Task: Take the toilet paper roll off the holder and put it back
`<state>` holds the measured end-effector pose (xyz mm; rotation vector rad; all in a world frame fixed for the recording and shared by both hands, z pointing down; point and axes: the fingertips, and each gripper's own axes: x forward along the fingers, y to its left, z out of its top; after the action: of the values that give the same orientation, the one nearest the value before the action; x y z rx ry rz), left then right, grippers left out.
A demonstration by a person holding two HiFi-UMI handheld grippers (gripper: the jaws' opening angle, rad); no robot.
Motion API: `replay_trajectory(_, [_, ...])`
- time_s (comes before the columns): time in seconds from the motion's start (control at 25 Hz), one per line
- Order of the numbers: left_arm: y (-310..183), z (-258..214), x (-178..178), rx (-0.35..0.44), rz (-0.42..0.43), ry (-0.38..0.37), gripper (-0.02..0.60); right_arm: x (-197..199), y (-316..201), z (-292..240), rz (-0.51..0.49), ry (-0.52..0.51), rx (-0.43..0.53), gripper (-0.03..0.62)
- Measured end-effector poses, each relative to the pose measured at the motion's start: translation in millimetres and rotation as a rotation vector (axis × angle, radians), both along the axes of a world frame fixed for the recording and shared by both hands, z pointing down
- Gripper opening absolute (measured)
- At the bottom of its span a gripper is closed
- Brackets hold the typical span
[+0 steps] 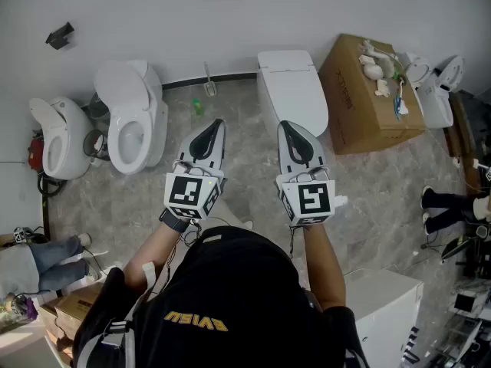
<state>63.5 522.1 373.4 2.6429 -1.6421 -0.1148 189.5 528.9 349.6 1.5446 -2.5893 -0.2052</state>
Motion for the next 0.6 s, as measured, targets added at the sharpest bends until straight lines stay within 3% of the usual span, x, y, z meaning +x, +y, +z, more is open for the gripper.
replay_trajectory(0.16, [-0.9, 3.3, 9.2, -0.007, 0.023, -0.103, 0.011, 13.2, -3.2, 0.4, 0.012, 0.006, -0.001, -0.006])
replay_trajectory(0.6, [-11.8, 7.5, 6.5, -0.025, 0.000, -0.161, 0.011, 26.7, -12.6, -0.1, 0.034, -0.079, 0.012, -0.005])
